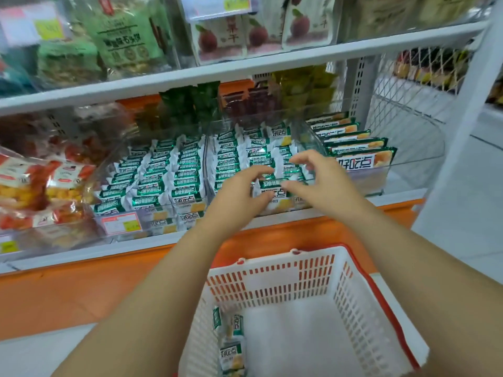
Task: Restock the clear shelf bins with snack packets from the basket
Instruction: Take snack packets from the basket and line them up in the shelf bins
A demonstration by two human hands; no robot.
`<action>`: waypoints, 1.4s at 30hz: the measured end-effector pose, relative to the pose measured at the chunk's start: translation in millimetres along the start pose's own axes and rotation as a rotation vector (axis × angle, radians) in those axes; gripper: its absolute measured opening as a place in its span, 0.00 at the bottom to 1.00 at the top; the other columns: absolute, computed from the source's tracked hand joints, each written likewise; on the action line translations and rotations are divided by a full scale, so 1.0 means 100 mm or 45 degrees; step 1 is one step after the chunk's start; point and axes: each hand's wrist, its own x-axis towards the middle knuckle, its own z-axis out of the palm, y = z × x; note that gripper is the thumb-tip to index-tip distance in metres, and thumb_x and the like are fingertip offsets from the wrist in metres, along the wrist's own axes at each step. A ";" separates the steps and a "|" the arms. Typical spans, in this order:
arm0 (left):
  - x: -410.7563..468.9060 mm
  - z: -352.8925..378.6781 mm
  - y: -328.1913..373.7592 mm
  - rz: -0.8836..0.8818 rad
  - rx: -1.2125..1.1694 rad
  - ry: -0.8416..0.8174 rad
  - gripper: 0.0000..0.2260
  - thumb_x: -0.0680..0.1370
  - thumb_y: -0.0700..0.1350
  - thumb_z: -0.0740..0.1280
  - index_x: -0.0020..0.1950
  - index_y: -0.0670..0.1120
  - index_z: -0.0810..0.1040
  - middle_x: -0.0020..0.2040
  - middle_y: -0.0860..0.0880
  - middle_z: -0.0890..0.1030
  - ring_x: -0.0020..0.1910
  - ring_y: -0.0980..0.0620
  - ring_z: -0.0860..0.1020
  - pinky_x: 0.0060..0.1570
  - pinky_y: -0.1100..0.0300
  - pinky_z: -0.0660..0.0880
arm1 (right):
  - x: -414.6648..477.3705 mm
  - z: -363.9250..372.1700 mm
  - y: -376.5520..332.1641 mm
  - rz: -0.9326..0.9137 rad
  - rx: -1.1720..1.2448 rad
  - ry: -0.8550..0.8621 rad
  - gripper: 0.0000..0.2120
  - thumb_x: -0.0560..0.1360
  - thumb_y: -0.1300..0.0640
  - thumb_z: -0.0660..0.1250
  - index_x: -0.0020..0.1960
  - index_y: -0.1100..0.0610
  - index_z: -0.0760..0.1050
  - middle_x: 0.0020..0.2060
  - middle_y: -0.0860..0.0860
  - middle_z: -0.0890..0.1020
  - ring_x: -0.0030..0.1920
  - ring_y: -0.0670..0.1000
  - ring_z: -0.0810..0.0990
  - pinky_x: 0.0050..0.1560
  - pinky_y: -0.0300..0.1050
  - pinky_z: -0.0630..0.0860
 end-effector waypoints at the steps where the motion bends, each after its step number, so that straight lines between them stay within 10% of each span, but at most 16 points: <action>1: 0.10 -0.02 0.00 -0.020 -0.021 0.051 0.17 0.78 0.47 0.66 0.67 0.56 0.71 0.57 0.57 0.72 0.43 0.59 0.73 0.44 0.64 0.69 | 0.08 -0.05 0.06 0.029 -0.057 0.092 0.21 0.73 0.46 0.69 0.64 0.49 0.71 0.63 0.47 0.74 0.65 0.51 0.69 0.66 0.55 0.66; 6: 0.73 0.00 0.04 -0.116 -0.231 0.254 0.12 0.79 0.46 0.66 0.61 0.52 0.74 0.46 0.56 0.76 0.25 0.63 0.73 0.24 0.74 0.65 | 0.32 -0.07 0.45 0.205 -0.225 0.085 0.25 0.77 0.48 0.65 0.72 0.51 0.65 0.74 0.52 0.63 0.73 0.54 0.59 0.73 0.53 0.56; 17: 2.12 0.48 -0.09 -0.171 0.040 0.193 0.11 0.76 0.43 0.70 0.58 0.46 0.78 0.57 0.44 0.79 0.47 0.49 0.75 0.43 0.62 0.67 | 0.40 0.09 0.74 0.073 -0.226 0.329 0.19 0.74 0.57 0.68 0.65 0.53 0.75 0.63 0.49 0.74 0.63 0.53 0.69 0.63 0.52 0.66; 36: 2.52 0.61 -0.46 -0.251 0.387 0.039 0.14 0.78 0.48 0.68 0.62 0.48 0.76 0.53 0.44 0.80 0.43 0.47 0.75 0.46 0.58 0.72 | 0.47 0.21 0.91 -0.061 -0.134 0.469 0.12 0.71 0.64 0.69 0.53 0.55 0.81 0.55 0.50 0.77 0.58 0.51 0.68 0.57 0.49 0.67; 42: 1.76 0.40 -0.23 -0.008 0.108 0.337 0.11 0.78 0.46 0.66 0.60 0.51 0.79 0.58 0.48 0.77 0.53 0.51 0.76 0.54 0.61 0.73 | 0.29 0.30 0.76 -0.115 -0.238 0.621 0.11 0.69 0.64 0.69 0.49 0.54 0.81 0.54 0.50 0.79 0.56 0.50 0.69 0.54 0.45 0.63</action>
